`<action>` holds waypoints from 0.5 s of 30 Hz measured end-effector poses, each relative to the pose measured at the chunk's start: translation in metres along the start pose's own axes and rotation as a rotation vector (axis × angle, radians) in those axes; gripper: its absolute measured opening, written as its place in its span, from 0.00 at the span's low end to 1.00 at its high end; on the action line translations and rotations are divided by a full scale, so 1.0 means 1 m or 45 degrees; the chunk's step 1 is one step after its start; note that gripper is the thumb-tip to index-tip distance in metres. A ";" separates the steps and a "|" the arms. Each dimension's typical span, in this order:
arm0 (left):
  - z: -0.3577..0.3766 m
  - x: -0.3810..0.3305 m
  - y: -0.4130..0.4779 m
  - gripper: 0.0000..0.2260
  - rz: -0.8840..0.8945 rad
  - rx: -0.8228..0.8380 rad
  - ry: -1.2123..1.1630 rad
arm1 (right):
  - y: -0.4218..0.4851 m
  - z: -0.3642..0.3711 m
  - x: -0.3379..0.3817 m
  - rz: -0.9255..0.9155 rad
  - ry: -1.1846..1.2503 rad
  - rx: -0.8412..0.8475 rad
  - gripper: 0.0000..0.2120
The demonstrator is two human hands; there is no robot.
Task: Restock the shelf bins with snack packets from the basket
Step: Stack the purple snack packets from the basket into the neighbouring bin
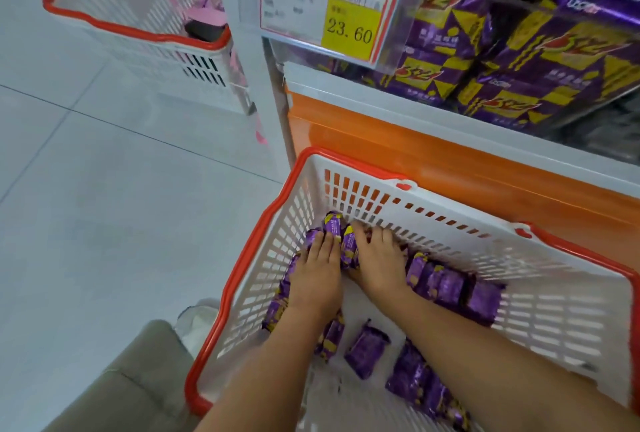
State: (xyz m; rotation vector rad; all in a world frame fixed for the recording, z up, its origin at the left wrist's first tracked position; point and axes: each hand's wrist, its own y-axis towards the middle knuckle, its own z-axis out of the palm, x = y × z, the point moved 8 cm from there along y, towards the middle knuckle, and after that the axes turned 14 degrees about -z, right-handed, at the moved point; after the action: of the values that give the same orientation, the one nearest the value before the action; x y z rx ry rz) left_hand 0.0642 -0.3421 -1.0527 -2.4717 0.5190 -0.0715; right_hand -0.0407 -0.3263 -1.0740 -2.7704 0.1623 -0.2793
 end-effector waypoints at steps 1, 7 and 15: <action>0.000 0.001 0.000 0.28 0.001 0.000 -0.019 | 0.002 0.002 0.004 -0.034 -0.002 -0.001 0.44; 0.001 0.007 0.000 0.29 0.025 -0.012 -0.141 | 0.011 0.005 0.011 -0.057 0.115 0.024 0.39; 0.001 0.011 -0.002 0.30 0.049 0.002 -0.156 | 0.013 0.001 0.013 -0.064 0.163 0.048 0.39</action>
State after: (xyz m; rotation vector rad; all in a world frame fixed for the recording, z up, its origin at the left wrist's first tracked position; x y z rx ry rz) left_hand 0.0754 -0.3446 -1.0530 -2.4453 0.5125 0.0946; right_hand -0.0291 -0.3404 -1.0771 -2.7227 0.1181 -0.4679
